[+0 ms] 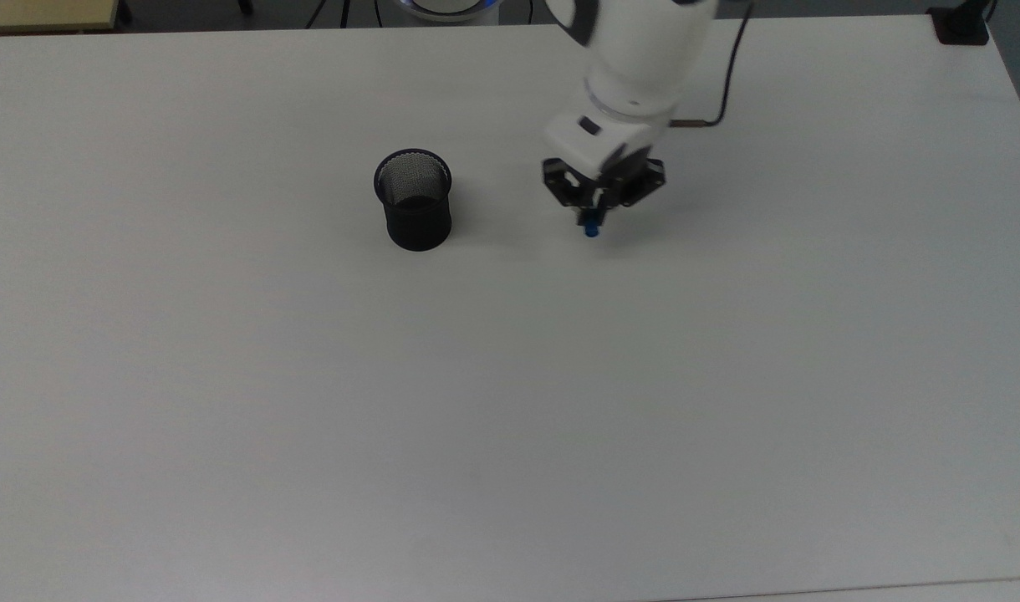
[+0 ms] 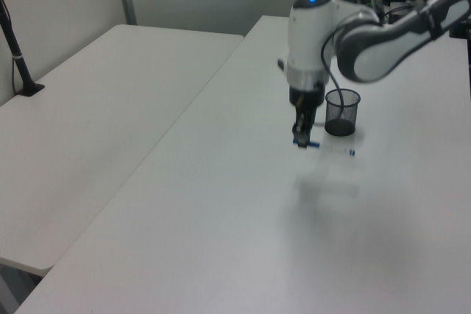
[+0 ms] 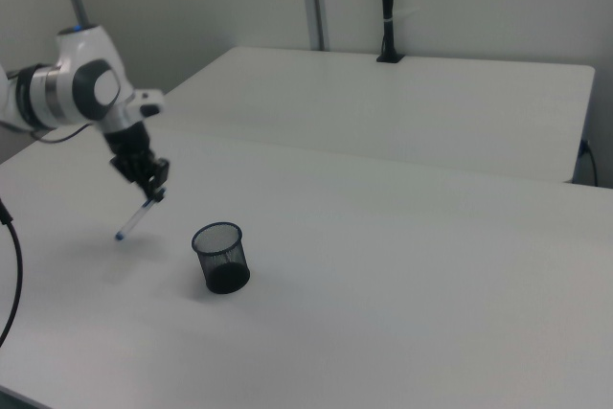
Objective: Insert the marker
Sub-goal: 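Carry the marker over the black mesh cup and lower it in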
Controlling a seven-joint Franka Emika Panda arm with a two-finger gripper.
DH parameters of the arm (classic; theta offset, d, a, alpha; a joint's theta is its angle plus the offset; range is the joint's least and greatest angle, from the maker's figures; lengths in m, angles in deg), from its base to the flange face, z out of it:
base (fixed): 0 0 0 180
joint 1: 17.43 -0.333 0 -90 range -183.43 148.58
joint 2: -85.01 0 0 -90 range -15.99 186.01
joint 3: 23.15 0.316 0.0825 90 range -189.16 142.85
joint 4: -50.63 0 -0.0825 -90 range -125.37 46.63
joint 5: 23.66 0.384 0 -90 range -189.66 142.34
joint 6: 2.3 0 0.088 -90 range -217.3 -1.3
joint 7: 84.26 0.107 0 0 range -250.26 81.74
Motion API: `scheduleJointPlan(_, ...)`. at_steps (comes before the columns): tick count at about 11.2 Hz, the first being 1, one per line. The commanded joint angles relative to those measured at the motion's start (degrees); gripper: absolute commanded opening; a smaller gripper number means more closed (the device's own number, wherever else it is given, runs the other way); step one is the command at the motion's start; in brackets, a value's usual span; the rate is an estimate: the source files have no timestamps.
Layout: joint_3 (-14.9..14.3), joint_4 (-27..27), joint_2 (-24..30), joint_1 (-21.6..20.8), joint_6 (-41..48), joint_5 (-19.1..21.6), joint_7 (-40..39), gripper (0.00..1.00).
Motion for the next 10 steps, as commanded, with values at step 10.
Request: scheduleJointPlan(10, -0.38, -21.08, 17.73, 18.99, -27.45, -0.48, -8.26, 0.08)
